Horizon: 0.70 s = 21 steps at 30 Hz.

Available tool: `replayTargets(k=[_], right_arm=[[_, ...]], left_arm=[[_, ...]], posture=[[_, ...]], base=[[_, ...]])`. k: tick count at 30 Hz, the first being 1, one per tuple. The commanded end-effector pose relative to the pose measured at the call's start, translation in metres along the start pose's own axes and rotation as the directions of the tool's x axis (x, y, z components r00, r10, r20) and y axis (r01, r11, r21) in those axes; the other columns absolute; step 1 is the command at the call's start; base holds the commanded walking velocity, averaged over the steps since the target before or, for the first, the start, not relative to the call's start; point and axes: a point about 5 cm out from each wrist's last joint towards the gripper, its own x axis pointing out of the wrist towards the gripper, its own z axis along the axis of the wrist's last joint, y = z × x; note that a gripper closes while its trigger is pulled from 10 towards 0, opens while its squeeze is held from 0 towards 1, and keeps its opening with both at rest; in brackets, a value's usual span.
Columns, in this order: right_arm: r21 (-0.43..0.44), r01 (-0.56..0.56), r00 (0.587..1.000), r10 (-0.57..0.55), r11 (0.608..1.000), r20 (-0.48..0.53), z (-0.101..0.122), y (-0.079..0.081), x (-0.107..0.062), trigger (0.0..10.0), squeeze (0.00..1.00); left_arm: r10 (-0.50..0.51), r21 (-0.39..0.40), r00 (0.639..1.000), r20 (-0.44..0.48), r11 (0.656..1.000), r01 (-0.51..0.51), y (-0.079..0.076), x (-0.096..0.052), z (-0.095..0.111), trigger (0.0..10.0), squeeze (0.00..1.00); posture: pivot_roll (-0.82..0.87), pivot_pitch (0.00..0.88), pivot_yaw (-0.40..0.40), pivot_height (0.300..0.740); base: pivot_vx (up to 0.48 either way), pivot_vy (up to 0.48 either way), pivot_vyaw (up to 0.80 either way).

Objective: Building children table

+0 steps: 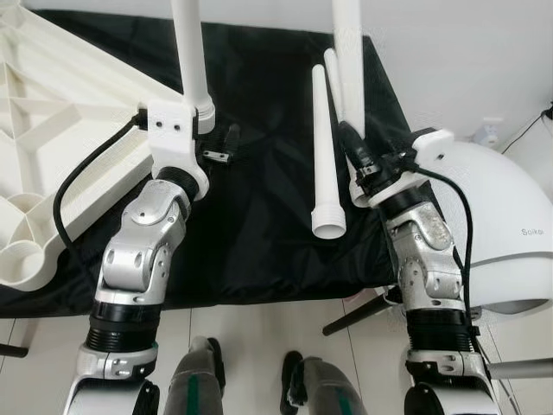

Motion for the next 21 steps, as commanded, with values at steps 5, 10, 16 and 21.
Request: replayTargets(k=[5, 10, 16, 21], right_arm=[[-0.015, 0.021, 1.000, -0.021, 1.000, 0.020, -0.001, 0.003, -0.002, 10.0, 0.00], [-0.024, 0.039, 0.999, -0.039, 0.999, 0.022, -0.002, 0.002, -0.003, 10.0, 0.00], [-0.036, 0.049, 0.999, -0.049, 0.998, 0.006, -0.009, 0.007, -0.011, 10.0, 0.00], [-0.047, 0.064, 0.998, -0.064, 0.997, -0.002, -0.014, 0.010, -0.016, 10.0, 0.00]], left_arm=[[-0.044, -0.017, 0.999, -0.009, 0.999, 0.044, 0.000, 0.001, -0.009, 10.0, 0.00], [-0.080, -0.035, 0.997, 0.000, 0.996, 0.080, -0.003, 0.005, -0.004, 10.0, 0.00], [-0.245, -0.119, 0.969, 0.021, 0.962, 0.246, -0.018, 0.010, 0.006, 10.0, 0.00], [-0.408, -0.206, 0.911, 0.052, 0.889, 0.410, -0.036, 0.010, 0.015, 10.0, 0.71]], posture=[[0.05, 0.044, -0.040, 0.740], [0.05, 0.045, -0.030, 0.740], [0.04, 0.061, -0.018, 0.740], [0.04, 0.073, -0.011, 0.740]], base=[[0.000, 0.000, 0.00], [0.000, 0.000, 0.00], [0.000, 0.000, 0.00], [0.000, 0.000, 0.00]])
